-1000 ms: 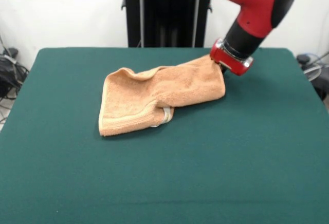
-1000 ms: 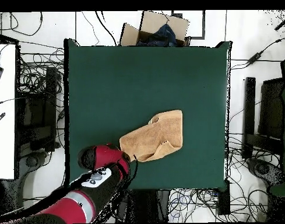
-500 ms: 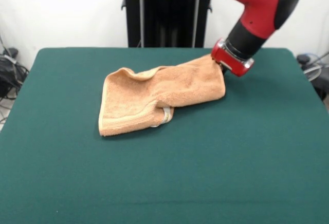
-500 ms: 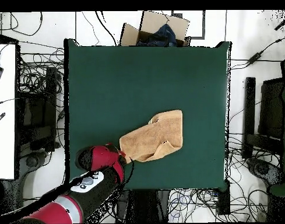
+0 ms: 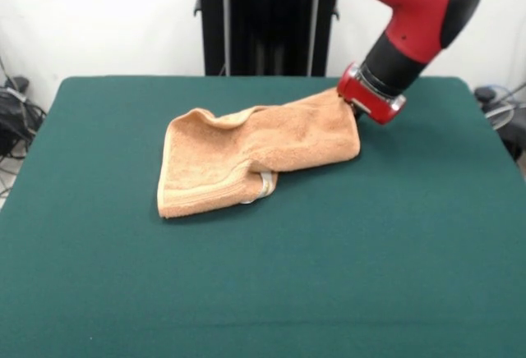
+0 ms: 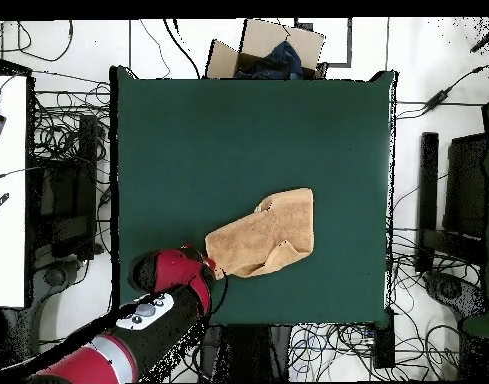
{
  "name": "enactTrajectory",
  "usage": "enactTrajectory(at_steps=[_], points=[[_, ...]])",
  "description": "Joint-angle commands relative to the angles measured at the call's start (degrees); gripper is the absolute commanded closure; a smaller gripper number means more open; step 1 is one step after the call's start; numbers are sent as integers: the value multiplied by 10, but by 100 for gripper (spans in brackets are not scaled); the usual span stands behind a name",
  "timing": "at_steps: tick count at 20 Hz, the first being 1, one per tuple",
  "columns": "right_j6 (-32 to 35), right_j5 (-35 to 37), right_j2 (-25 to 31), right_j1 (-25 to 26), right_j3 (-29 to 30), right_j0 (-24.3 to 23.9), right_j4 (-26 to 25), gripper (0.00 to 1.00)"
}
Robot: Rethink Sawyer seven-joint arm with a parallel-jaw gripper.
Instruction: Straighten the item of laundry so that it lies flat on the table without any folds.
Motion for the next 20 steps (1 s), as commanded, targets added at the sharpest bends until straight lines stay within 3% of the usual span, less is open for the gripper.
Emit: enactTrajectory(at_steps=[1, 5, 9, 12, 15, 20], points=[[104, -373, 86, 201, -216, -120, -44, 100], [91, -386, 95, 197, -244, -142, -102, 100], [70, -350, 119, 180, -263, -167, -155, 100], [77, -286, 114, 170, -257, -156, -142, 100], [125, -199, 94, 160, -232, -122, -89, 100], [149, -87, 115, 122, -188, -117, -60, 100]])
